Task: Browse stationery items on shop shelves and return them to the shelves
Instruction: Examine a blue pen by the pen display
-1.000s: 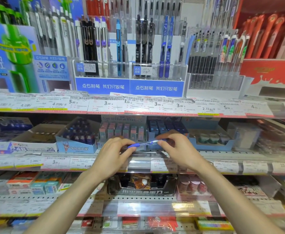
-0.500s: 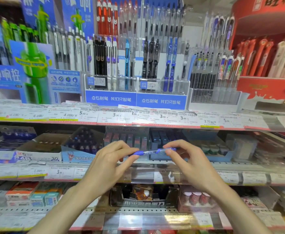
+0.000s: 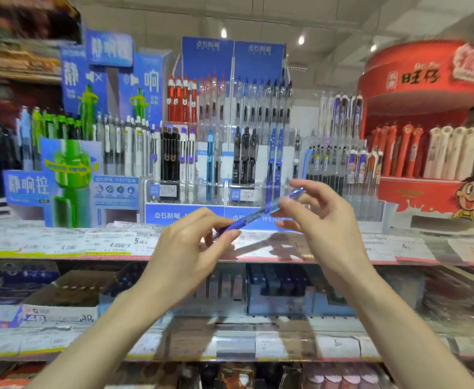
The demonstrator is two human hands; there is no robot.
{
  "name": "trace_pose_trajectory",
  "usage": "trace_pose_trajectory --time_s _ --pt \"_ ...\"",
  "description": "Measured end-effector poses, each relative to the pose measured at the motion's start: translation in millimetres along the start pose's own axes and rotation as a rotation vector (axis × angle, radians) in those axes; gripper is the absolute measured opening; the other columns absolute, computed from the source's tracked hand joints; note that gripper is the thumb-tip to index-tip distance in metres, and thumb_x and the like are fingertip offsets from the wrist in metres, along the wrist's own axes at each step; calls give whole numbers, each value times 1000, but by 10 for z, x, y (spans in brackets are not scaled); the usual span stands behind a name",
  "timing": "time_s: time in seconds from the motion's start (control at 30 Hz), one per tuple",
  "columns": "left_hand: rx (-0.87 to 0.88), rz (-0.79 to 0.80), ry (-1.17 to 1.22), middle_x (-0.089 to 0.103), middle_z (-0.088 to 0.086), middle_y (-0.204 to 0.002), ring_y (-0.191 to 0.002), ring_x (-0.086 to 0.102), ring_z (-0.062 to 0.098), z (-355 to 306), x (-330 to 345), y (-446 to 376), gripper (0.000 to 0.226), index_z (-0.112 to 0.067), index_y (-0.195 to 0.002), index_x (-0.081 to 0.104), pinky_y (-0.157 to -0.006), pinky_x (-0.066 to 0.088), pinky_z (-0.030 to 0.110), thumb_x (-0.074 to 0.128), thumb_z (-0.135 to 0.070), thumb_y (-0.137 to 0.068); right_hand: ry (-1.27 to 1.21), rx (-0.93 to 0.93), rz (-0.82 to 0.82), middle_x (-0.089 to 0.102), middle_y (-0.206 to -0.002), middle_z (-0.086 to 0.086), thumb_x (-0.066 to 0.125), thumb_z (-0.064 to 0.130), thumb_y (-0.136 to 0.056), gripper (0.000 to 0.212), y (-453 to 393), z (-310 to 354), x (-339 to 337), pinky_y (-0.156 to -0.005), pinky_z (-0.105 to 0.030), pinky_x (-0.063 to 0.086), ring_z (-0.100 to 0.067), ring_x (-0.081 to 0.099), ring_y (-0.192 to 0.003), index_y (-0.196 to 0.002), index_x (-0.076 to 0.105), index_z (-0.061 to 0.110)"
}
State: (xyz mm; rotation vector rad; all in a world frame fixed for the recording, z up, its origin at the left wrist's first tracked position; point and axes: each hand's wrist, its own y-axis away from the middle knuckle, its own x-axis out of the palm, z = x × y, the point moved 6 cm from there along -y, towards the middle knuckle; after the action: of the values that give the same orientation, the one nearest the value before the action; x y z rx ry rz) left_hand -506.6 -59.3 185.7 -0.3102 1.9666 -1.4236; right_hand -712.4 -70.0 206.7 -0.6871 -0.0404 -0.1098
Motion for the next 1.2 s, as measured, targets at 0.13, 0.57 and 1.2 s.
trace_pose_trajectory --time_s 0.13,0.57,1.2 --pt "-95 14 -39 59 -16 -75 -71 56 8 99 119 -217 11 -27 -88 69 -61 40 17 67 -38 -90 -119 34 -79 63 -88 -10 70 6 -90 24 -303 20 134 -74 -35 61 -18 73 -66 -113 61 10" --pt "87 1 -354 55 1 -111 -105 51 20 211 317 -610 37 -18 -123 63 -90 44 37 66 -34 -89 275 -221 -154 69 -89 -1 69 24 -90 21 -970 488 216 -80 -45 60 -21 72 -80 -110 60 26" --pt "31 1 -358 55 -3 -106 -103 51 20 289 417 -625 29 -21 -116 66 -89 42 38 56 -27 -89 778 -420 -165 65 -81 11 66 25 -92 28 -1138 560 402 -79 -28 49 -10 62 -80 -119 65 18"
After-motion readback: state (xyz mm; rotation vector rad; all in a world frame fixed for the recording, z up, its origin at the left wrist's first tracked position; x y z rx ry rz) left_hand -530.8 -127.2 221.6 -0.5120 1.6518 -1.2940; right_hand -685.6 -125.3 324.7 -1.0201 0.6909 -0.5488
